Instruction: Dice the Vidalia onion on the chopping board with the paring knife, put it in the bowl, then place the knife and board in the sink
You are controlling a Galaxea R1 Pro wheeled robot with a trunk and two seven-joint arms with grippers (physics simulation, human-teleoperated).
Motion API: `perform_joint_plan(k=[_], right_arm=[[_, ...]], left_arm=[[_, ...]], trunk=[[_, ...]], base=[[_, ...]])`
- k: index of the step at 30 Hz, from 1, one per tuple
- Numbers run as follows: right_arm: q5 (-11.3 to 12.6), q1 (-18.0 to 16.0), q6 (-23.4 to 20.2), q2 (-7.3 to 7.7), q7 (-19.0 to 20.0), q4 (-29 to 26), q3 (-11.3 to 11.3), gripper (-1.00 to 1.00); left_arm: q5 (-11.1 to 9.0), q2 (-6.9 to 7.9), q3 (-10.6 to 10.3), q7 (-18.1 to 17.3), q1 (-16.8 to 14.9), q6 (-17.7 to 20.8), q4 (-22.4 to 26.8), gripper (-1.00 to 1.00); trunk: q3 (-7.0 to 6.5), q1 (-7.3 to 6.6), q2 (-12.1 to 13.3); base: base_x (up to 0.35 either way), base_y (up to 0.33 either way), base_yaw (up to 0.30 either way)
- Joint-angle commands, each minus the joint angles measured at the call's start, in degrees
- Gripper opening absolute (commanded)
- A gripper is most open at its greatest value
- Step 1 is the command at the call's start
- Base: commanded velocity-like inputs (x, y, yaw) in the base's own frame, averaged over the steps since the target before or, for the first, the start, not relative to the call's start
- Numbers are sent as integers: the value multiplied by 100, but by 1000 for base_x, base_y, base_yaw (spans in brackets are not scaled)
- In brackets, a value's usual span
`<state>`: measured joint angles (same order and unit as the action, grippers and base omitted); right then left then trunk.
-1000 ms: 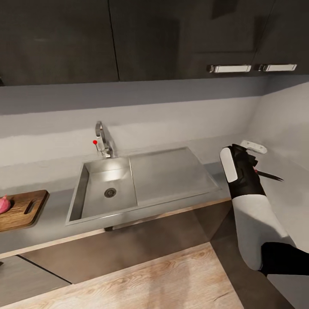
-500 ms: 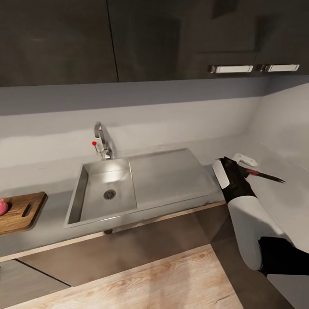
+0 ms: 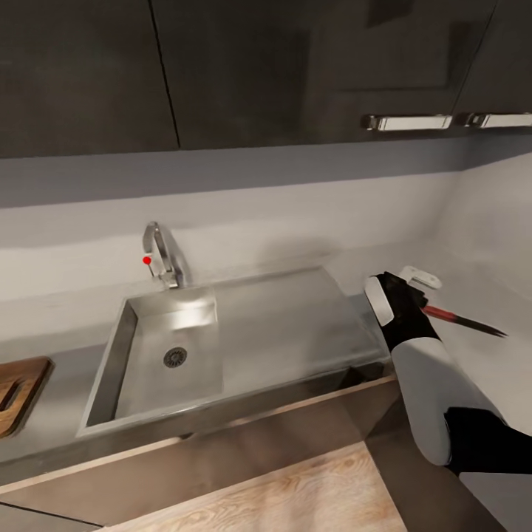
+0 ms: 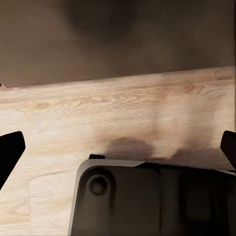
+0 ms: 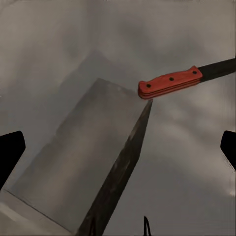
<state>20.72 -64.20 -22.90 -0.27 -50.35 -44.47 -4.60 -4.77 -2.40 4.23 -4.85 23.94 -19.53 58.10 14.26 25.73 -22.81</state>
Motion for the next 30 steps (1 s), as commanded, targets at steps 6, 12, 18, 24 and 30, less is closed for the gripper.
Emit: perform_joint_plan(k=[6, 12, 18, 24, 30], right_arm=[[2, -2, -38, 14, -10, 49, -8, 100], [-14, 2, -31, 40, 23, 235, -14, 100], [-14, 4, -28, 52, 168, 246, -25, 100], [14, 4, -29, 43, 173, 246, -576, 100], [19, 4, -25, 36, 165, 242, -1414, 100]], left_arm=[[-50, -1, 17, -47, 4, -8, -7, 100], [-50, -6, 29, -44, 3, -7, -93, 100], [-50, -2, 34, -42, 0, -7, -170, 100], [-50, 2, 34, -42, -2, -7, -185, 100], [-50, 1, 34, -42, -1, -7, -193, 100]], trunk=[[10, 5, -11], [10, 5, -11], [10, 5, -11], [10, 5, -11], [10, 5, -11]], base=[[64, -61, 0], [3, -3, 0], [0, 0, 0], [0, 0, 0], [0, 0, 0]])
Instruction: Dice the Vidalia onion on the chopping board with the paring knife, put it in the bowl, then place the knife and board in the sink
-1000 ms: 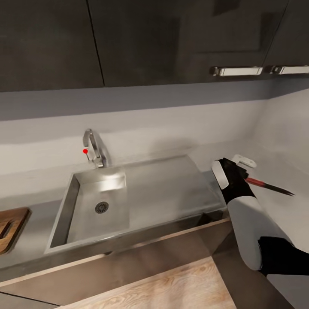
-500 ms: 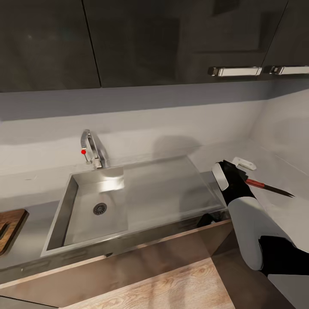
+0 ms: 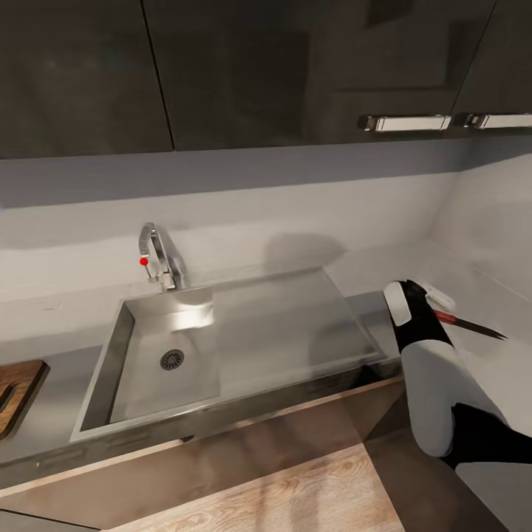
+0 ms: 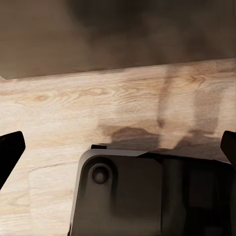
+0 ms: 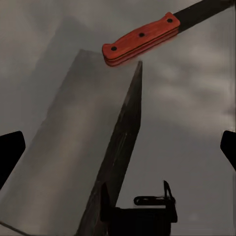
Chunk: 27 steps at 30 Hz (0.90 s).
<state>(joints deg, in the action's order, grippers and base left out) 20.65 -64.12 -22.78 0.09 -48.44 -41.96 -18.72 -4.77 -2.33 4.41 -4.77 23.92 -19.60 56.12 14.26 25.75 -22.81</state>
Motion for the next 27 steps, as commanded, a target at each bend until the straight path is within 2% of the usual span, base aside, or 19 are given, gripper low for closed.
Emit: perform_joint_plan(k=[1, 3, 8, 20, 27], right_arm=[[26, -4, -36, 0, -28, -8, -32, 100], [27, -4, -34, -7, -38, -8, -132, 100], [22, -4, -32, -23, -42, -7, -154, 100], [27, -4, -33, -23, -44, -21, -158, 100], [11, -4, -36, -3, -4, -16, -158, 100]], left_arm=[[-50, -5, 16, -50, 0, 0, 5, 100], [-50, -4, 16, -50, 0, 0, 5, 100], [-50, -4, 16, -50, 0, 0, 5, 100], [-50, -4, 16, -50, -1, 0, -23, 100], [-50, -5, 16, -50, 1, 0, -63, 100]], trunk=[[10, 4, -11], [10, 4, -11], [10, 4, -11], [10, 4, -11], [10, 4, -11]], base=[[0, 0, 0], [0, 0, 0], [57, -5, 0], [258, -108, 0], [88, -67, 0]])
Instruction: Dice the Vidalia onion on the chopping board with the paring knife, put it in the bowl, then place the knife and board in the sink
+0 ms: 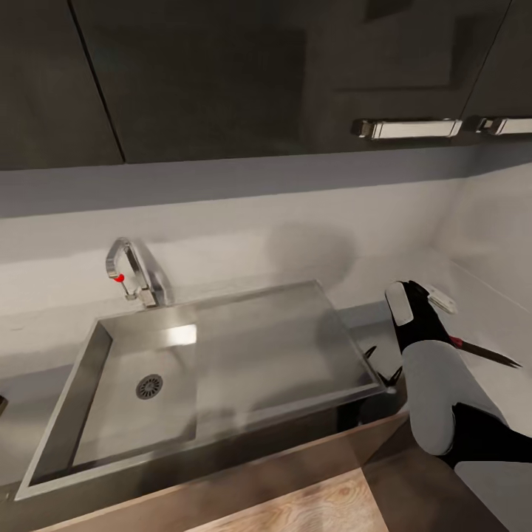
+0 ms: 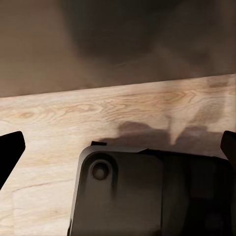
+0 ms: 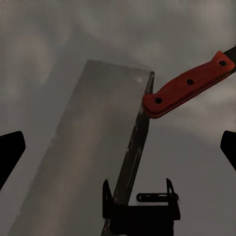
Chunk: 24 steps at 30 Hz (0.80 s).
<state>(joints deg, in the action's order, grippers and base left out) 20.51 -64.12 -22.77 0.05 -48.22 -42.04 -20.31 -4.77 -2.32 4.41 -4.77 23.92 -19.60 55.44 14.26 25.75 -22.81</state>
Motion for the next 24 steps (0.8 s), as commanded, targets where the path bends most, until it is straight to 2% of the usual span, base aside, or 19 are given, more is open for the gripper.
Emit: perform_joint_plan(k=[1, 12, 24], right_arm=[[21, -4, -37, 0, -28, -8, 1, 100], [16, -4, -38, -5, -37, -10, 2, 100], [18, -4, -43, -5, -47, -10, 1, 100]], left_arm=[[-50, -7, 16, -50, 0, 0, 4, 100], [-50, -5, 16, -50, -1, 0, 2, 100], [-50, -5, 16, -50, 1, 0, 2, 100]], trunk=[[10, 4, -11], [10, 4, -11], [10, 4, -11]], base=[[11, -9, 0], [6, -8, 0], [196, -196, 0]])
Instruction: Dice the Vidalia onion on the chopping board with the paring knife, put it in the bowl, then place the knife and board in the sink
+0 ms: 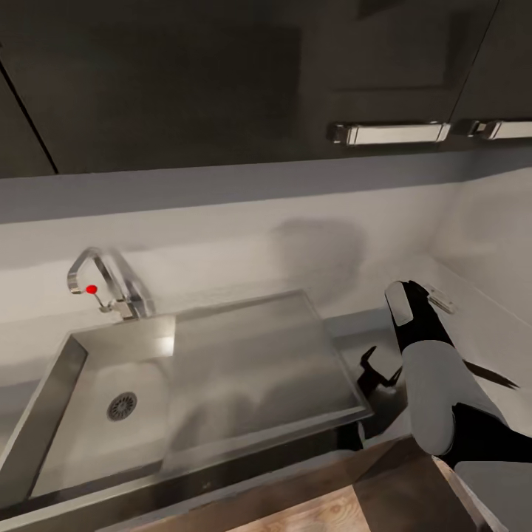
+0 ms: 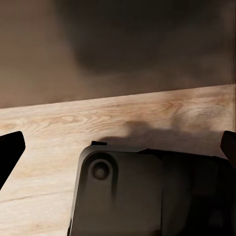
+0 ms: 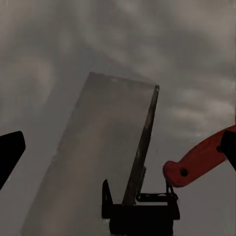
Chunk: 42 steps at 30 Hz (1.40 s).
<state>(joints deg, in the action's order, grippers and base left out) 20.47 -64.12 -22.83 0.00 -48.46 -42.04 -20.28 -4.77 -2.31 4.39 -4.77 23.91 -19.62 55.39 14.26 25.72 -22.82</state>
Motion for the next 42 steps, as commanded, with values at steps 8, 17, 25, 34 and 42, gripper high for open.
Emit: perform_joint_plan(k=[8, 17, 25, 34, 42], right_arm=[[26, -4, -36, -7, -30, -8, 3, 100], [24, -4, -35, -9, -39, -8, -2, 100], [32, -4, -29, 0, -40, -13, -2, 100], [27, -4, -28, 12, -32, -13, -6, 100], [27, -4, -28, 9, -32, -11, -5, 100]], left_arm=[[-50, -6, 18, -50, 0, 2, 7, 100], [-50, -6, 18, -50, 1, 2, 7, 100], [-50, -6, 18, -50, -1, 2, 7, 100], [-50, -6, 11, -50, 0, -3, 1, 100], [-55, -5, -24, -44, 0, -10, -44, 100]], trunk=[[10, 6, -10], [10, 6, -10], [10, 6, -10], [10, 6, -10], [10, 6, -10]], base=[[134, -145, 0], [13, -17, 0], [0, -1, 0], [0, 0, 0], [0, 0, 0]])
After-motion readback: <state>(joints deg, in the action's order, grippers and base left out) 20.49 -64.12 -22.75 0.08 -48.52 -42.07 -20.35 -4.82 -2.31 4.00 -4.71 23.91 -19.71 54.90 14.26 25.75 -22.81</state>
